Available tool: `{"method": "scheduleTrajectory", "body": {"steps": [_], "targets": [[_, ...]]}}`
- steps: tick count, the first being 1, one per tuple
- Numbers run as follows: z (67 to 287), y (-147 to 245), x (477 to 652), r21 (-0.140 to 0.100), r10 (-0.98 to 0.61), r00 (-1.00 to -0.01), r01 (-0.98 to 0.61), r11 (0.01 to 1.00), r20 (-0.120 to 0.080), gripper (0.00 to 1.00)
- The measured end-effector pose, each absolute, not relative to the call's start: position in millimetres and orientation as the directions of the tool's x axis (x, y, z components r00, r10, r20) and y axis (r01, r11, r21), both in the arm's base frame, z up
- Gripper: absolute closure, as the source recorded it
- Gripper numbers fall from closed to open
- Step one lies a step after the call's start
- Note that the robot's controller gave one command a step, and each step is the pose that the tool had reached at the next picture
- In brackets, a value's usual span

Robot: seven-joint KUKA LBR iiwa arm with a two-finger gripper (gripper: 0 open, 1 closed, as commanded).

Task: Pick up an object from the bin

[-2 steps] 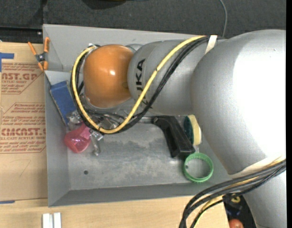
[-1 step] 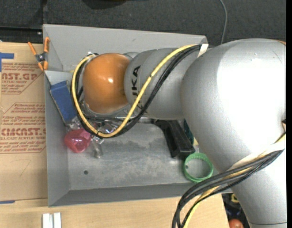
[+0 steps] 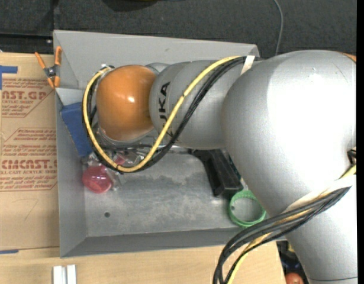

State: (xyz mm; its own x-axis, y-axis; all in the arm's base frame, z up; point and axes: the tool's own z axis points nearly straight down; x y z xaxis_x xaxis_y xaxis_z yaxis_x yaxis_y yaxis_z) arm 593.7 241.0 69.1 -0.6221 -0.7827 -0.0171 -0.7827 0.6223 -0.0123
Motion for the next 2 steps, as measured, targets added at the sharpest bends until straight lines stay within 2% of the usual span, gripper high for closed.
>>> {"method": "scheduleTrajectory", "body": {"steps": [1,2], "targets": [[68.9,241.5,594.0,-0.013,-0.79,-0.613,-0.79,0.613,-0.016,1.0],[92.8,241.8,592.9,-0.011,-0.789,-0.614,-0.789,0.614,-0.016,1.0]]}}
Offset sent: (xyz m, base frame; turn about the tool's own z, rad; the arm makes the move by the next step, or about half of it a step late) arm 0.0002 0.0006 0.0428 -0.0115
